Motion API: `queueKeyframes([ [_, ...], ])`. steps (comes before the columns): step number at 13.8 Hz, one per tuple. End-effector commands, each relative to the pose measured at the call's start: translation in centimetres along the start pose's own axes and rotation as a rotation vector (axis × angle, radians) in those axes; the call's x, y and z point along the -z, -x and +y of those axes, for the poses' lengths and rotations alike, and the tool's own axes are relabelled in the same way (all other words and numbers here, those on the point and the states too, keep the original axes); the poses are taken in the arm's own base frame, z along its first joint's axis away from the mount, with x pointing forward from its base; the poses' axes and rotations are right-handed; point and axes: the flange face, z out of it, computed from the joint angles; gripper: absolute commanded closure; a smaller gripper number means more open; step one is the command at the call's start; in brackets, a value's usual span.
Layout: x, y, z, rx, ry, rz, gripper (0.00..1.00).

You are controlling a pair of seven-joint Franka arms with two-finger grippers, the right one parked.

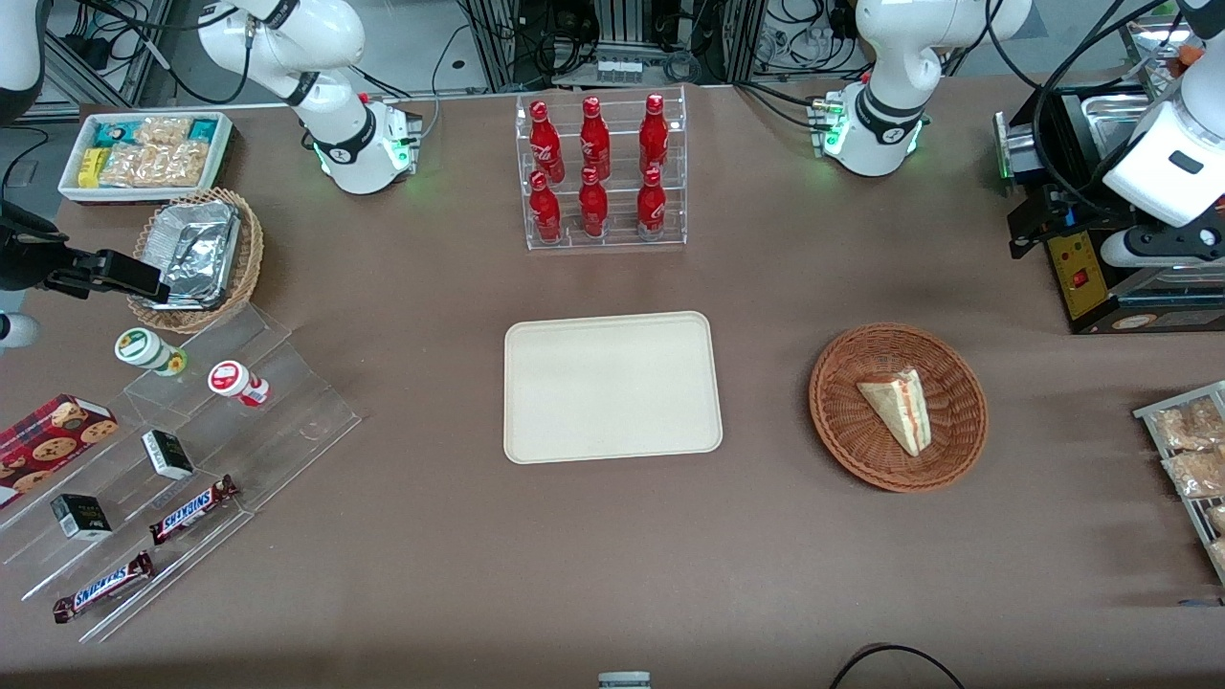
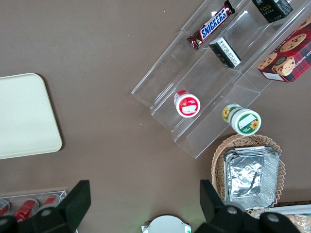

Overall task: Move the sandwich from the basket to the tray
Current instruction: 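Move the left gripper over the sandwich in the wicker basket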

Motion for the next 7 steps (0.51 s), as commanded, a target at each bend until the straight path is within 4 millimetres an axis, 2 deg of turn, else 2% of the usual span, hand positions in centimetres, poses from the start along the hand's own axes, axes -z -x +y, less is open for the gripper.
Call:
queueKeyframes([
  [1, 1.0, 0.0, -0.2, -0.009, 0.014, 0.017, 0.0],
  [2, 0.5, -0.1, -0.2, -0.006, 0.015, 0.0, 0.0],
  [5, -2.9, -1.1, -0.3, 0.005, 0.006, -0.038, 0.0],
  [7, -6.4, -1.5, -0.2, 0.037, 0.005, -0.043, 0.0],
])
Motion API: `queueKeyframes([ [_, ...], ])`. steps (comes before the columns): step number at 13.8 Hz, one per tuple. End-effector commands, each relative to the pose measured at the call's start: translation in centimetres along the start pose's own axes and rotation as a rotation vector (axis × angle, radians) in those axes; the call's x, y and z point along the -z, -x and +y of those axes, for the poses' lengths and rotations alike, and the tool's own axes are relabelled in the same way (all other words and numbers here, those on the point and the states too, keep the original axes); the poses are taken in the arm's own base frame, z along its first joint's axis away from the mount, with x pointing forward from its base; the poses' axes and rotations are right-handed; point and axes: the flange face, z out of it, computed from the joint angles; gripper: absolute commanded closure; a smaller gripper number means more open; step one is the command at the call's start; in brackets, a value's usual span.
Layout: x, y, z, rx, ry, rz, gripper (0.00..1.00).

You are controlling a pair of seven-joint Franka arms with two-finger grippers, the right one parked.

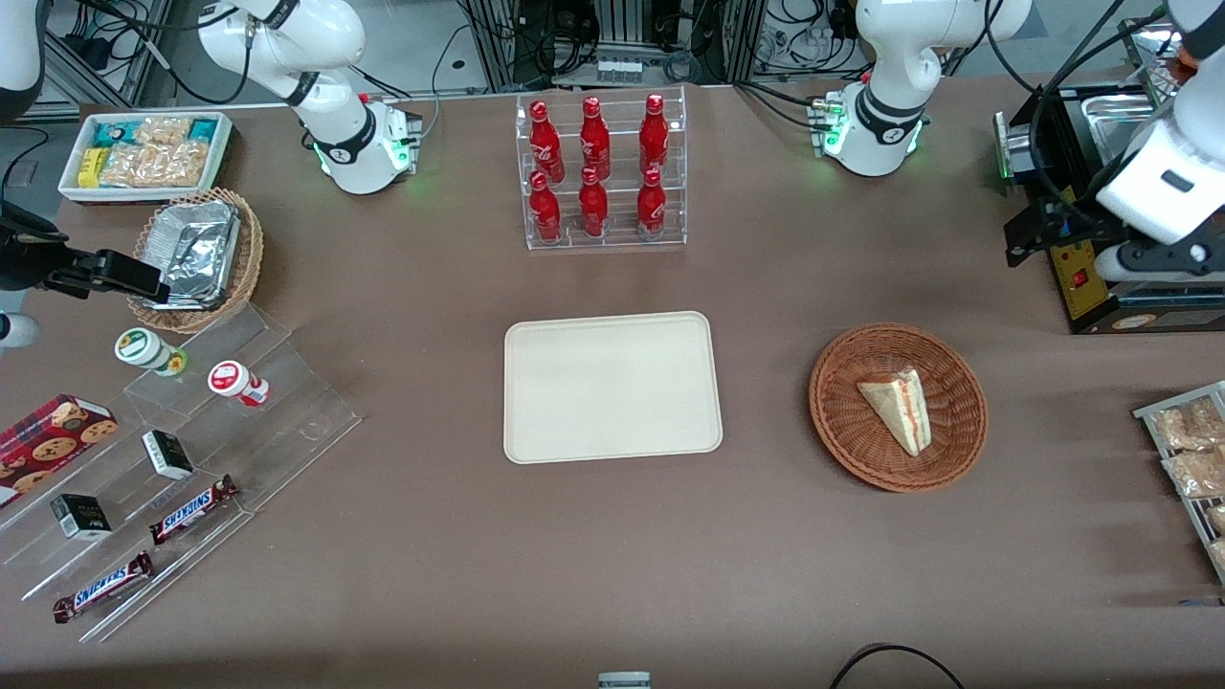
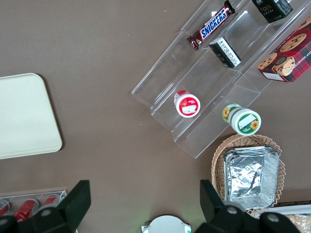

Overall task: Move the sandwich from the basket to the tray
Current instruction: 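Move the left gripper over the sandwich in the wicker basket, then lower the left gripper and close it on the wrapped sandwich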

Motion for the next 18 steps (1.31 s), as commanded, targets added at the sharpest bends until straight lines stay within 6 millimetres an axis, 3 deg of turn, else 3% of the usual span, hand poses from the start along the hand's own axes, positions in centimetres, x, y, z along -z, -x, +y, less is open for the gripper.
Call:
queueKeyframes([
  [1, -4.7, -0.6, 0.0, 0.057, 0.007, 0.005, 0.0],
  [8, -16.7, -1.7, 1.1, 0.434, 0.04, 0.112, 0.0],
  [12, -22.8, -1.9, 3.4, 0.466, 0.05, 0.129, 0.0],
  [14, -24.8, -2.3, 4.4, 0.439, 0.029, 0.122, 0.0],
  [18, -27.4, -2.7, 4.5, 0.448, 0.027, 0.108, 0.0],
])
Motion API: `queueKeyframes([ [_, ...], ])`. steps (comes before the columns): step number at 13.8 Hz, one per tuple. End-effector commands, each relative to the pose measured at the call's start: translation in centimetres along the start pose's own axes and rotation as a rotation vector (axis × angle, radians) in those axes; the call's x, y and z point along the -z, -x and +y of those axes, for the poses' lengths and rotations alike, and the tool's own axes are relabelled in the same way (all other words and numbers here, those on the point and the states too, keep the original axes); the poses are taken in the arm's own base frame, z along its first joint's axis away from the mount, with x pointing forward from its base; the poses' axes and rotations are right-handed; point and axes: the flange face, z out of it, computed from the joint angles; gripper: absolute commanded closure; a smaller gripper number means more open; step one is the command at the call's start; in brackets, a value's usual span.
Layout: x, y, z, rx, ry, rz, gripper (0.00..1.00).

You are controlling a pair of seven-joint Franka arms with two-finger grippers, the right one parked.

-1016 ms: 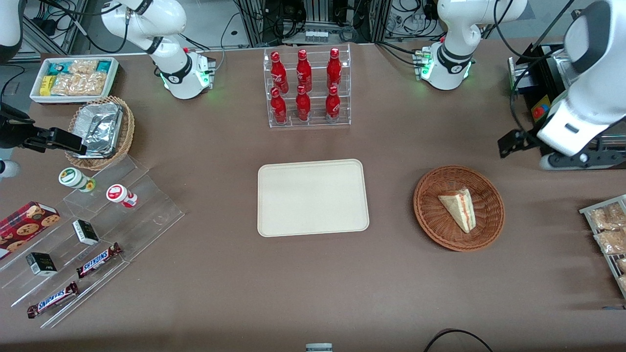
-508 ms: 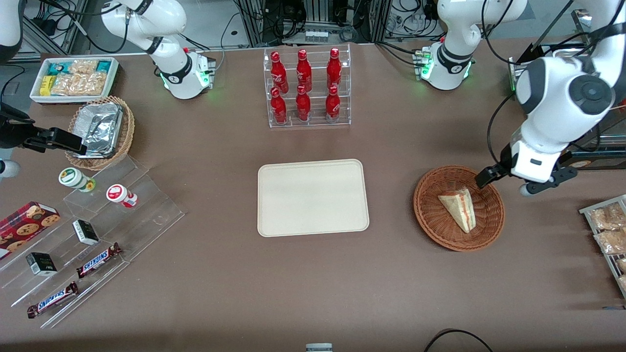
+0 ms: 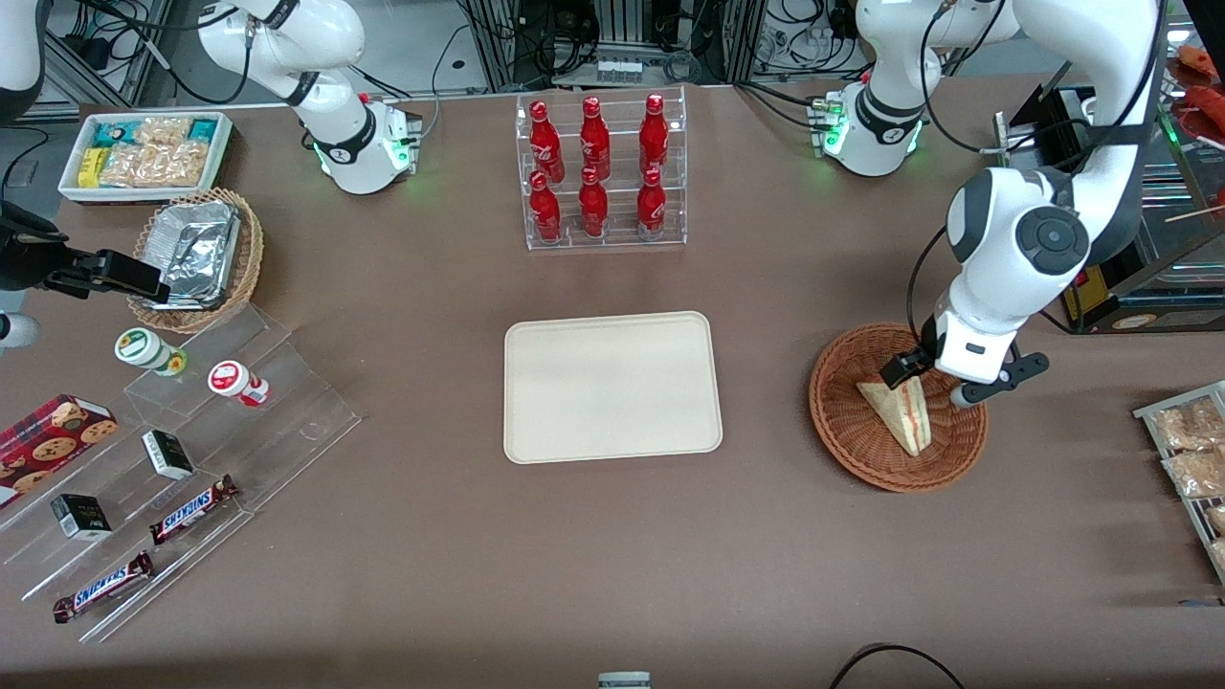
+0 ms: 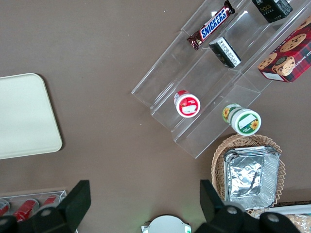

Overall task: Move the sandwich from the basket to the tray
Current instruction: 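Lower the left gripper and close it on the wrapped sandwich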

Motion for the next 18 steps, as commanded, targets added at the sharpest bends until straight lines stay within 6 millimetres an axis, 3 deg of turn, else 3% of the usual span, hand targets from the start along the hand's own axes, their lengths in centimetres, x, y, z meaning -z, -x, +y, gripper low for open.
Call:
queueKeyframes([
  [1, -1.1, -0.1, 0.1, 0.01, -0.011, 0.011, 0.0],
  [12, -6.8, -0.5, -0.5, 0.025, -0.029, 0.004, 0.0],
  [15, -7.4, -0.4, -0.5, 0.029, -0.033, -0.003, 0.04],
  [16, -7.6, -0.3, -0.6, 0.029, -0.035, -0.007, 0.19],
  [18, -7.8, -0.1, -0.7, 0.028, -0.037, -0.011, 0.67],
])
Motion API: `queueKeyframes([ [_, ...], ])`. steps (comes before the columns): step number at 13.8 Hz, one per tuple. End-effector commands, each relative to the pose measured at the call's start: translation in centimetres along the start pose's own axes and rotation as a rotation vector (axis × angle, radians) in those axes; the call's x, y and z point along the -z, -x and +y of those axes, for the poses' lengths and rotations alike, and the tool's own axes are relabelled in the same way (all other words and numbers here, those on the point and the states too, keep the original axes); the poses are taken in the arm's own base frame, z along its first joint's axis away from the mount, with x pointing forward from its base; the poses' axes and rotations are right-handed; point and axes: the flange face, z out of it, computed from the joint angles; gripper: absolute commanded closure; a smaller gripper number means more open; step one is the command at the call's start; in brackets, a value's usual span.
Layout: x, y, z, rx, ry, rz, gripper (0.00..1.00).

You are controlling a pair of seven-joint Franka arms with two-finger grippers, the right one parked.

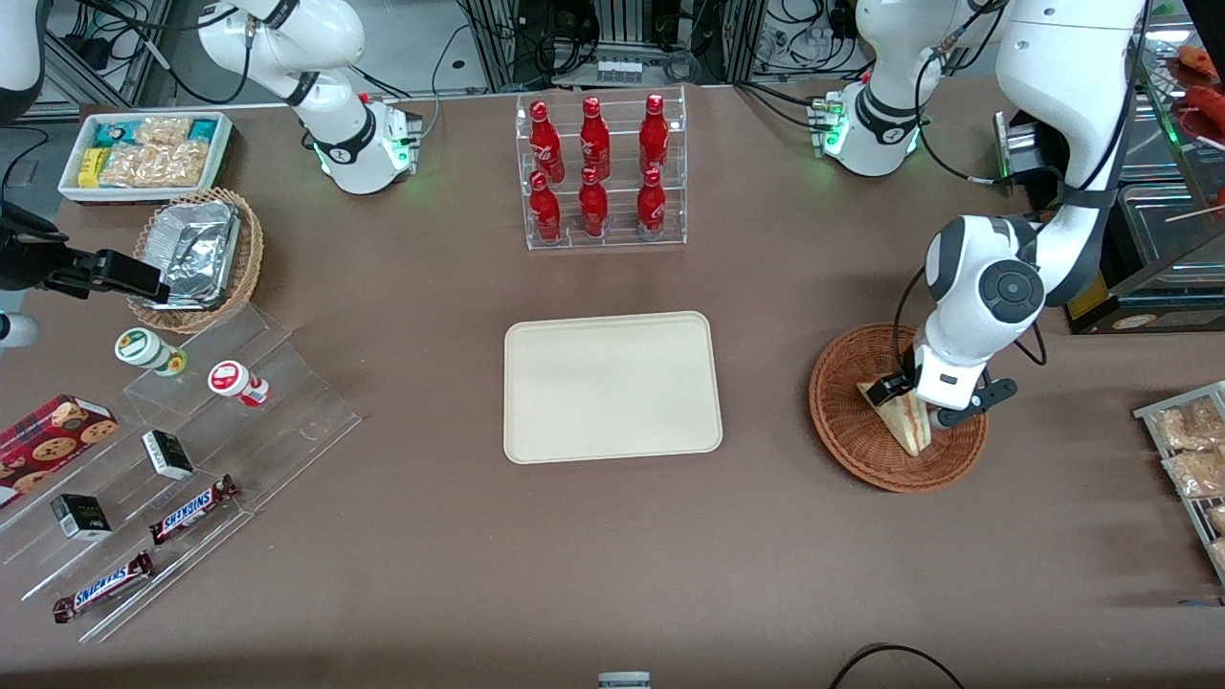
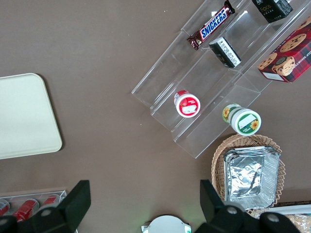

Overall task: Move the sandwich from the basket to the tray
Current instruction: 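Lower the left gripper and close it on the wrapped sandwich, then lift the sandwich and carry it toward the cream tray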

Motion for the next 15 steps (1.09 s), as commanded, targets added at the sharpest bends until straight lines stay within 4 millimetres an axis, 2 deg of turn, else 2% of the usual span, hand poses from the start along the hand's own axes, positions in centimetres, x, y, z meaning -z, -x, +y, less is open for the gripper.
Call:
queueKeyframes([
  [1, -0.1, 0.2, -0.2, 0.013, -0.004, 0.015, 0.89],
  [2, -0.1, 0.2, -0.2, 0.013, -0.005, 0.014, 1.0],
  [4, 0.5, 0.1, -0.1, 0.016, -0.002, 0.02, 1.0],
  [6, 3.1, 0.0, 0.1, 0.019, -0.005, 0.029, 1.0],
  [9, 8.9, -1.1, 1.4, 0.004, -0.029, 0.022, 1.0],
  [12, 14.7, -0.2, 6.9, -0.065, -0.041, 0.018, 1.0],
  [14, 17.0, 1.7, 11.6, -0.104, -0.035, 0.023, 1.0],
  [15, 17.3, 3.0, 13.8, -0.126, -0.033, 0.023, 1.0],
])
